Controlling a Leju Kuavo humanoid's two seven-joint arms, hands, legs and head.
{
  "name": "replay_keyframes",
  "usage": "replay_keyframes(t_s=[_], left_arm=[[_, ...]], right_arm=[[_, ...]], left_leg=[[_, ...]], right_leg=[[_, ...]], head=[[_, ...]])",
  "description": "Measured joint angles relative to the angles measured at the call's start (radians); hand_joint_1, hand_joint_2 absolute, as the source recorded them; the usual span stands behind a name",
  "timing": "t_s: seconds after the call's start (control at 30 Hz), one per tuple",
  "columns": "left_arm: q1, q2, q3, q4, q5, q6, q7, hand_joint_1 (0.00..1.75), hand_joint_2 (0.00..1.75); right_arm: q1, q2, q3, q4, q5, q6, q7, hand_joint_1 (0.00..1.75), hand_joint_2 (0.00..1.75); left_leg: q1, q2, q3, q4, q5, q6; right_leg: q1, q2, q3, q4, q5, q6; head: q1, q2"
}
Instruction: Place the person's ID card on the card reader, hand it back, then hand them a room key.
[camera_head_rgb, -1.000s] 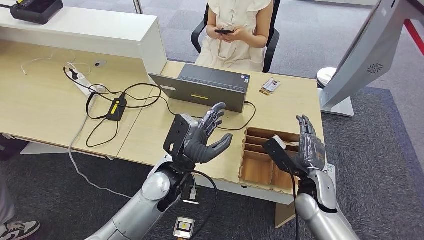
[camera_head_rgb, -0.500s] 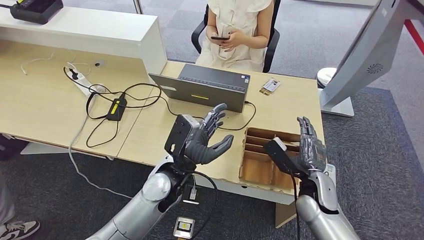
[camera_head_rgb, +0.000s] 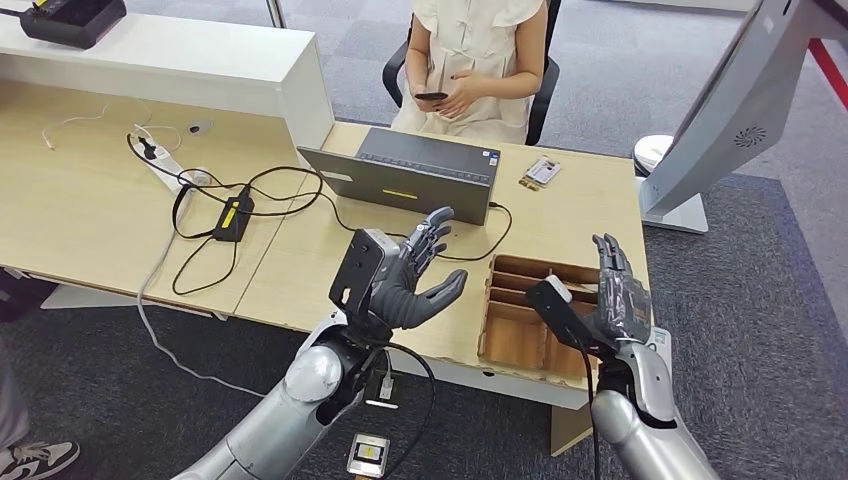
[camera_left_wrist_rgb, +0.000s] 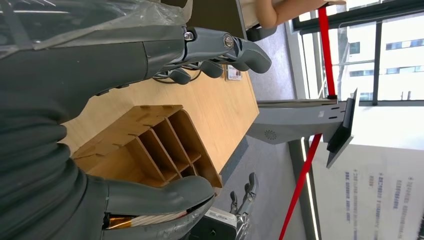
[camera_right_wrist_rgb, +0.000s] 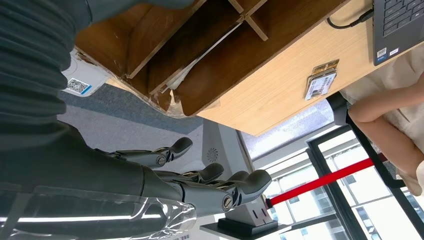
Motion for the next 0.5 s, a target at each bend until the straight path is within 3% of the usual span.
replay_keyframes(t_s=[0.5], left_arm=[[-0.001, -0.002, 0.000, 0.002, 0.007, -0.012, 0.000, 0.00, 1.75]], right_arm=[[-0.007, 0.002, 0.001, 0.014, -0.010, 0.018, -0.013, 0.00, 1.75]], left_leg=[[0.000, 0.000, 0.000, 0.000, 0.000, 0.000]], right_leg=[[0.000, 0.000, 0.000, 0.000, 0.000, 0.000]], head=[[0.000, 0.000]])
